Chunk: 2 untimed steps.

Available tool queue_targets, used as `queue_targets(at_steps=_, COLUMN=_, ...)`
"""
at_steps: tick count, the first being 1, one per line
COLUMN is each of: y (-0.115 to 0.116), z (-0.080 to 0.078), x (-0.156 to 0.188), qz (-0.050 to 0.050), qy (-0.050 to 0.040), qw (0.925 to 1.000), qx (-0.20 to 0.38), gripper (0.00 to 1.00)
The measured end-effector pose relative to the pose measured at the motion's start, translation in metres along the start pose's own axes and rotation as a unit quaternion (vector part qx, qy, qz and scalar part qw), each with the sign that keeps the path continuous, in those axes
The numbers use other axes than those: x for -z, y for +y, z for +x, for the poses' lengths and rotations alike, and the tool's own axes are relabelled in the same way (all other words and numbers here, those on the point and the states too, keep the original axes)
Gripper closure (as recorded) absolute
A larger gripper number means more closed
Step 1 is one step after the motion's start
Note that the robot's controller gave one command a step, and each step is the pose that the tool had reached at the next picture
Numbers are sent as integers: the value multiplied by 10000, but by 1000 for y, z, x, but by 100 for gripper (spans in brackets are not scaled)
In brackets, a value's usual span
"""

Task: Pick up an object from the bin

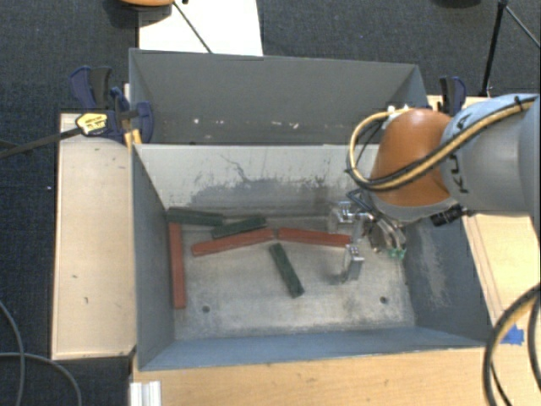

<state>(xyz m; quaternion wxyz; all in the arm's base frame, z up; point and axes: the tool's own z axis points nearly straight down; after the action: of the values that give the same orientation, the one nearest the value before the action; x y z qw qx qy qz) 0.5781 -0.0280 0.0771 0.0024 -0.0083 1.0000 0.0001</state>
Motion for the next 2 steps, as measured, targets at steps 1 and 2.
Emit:
queue_targets(at_steps=1, y=0, z=-1, x=-28, qz=-11, qy=38, qw=9982, qx=-596, gripper=100)
queue_targets(at_steps=2, y=-1, z=0, x=-22, qz=-10, qy=21, qw=9971, qx=-763, gripper=100)
